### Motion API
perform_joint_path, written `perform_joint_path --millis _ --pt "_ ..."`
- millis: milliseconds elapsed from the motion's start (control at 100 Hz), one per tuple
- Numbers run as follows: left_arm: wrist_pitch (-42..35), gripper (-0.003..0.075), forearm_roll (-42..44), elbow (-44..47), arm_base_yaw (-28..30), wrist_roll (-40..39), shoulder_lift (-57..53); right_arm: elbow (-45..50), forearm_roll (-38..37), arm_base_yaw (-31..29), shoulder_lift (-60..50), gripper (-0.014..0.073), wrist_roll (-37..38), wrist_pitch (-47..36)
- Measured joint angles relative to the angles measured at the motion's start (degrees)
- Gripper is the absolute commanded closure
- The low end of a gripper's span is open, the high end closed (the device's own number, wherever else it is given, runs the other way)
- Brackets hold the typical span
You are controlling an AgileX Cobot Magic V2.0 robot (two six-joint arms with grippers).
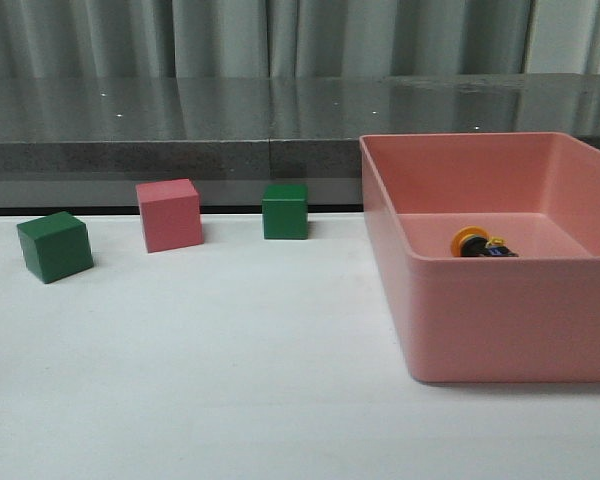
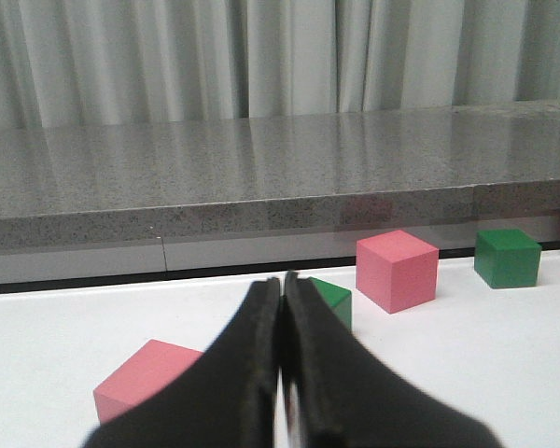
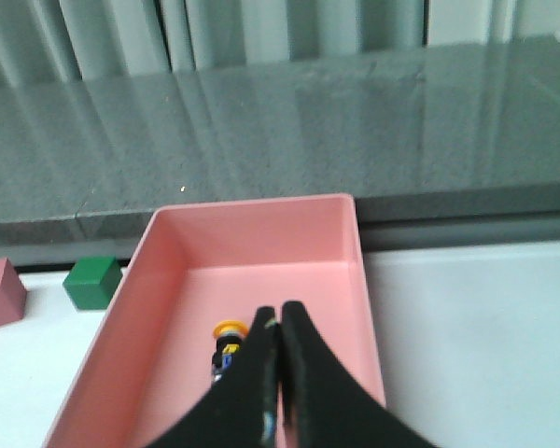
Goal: Place and stand button with both arms
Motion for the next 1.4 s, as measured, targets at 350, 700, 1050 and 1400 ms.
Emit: perform_joint_path --millis 350,700,1050,1400 --pt "0.00 0.0740 0.00 0.00 0.00 0.00 0.00 -20.91 8.84 1.66 30.59 0.0654 -5.19 7.63" --pt "0.00 0.0740 0.00 0.00 0.00 0.00 0.00 -25.23 9.12 7.92 53.55 0.0585 -13.42 6.04" --pt "0.00 0.0740 0.00 0.00 0.00 0.00 0.00 -25.23 9.24 9.06 63.72 -0.0061 -17.40 0.77" --pt "0.00 0.0740 0.00 0.00 0.00 0.00 0.00 -25.42 9.28 9.06 74.18 -0.0059 -17.53 -6.39"
